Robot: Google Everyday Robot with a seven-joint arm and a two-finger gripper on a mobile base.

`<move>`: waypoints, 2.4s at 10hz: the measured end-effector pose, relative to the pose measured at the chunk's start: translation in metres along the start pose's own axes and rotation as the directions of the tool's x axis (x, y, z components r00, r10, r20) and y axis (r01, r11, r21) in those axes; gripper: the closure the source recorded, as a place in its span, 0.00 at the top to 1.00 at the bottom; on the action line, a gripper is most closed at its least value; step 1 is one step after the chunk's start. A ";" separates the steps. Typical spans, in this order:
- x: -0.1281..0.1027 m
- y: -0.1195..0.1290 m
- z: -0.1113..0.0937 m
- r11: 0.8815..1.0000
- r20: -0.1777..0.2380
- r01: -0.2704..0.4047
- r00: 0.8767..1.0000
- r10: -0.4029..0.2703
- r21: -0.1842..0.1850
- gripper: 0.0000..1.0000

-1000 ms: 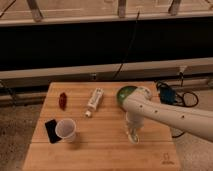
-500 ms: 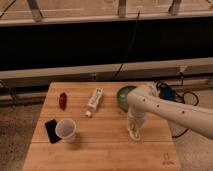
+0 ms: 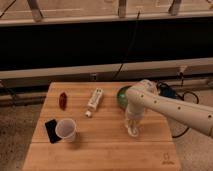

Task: Wipe the white sponge on the table

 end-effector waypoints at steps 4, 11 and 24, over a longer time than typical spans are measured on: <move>-0.012 -0.028 0.006 0.997 0.015 0.075 0.997 -0.074 -0.007 0.00; -0.048 -0.003 0.005 0.993 0.081 0.113 0.991 -0.109 -0.037 0.00; 0.032 0.039 0.006 0.995 0.067 -0.077 0.995 0.081 -0.062 0.00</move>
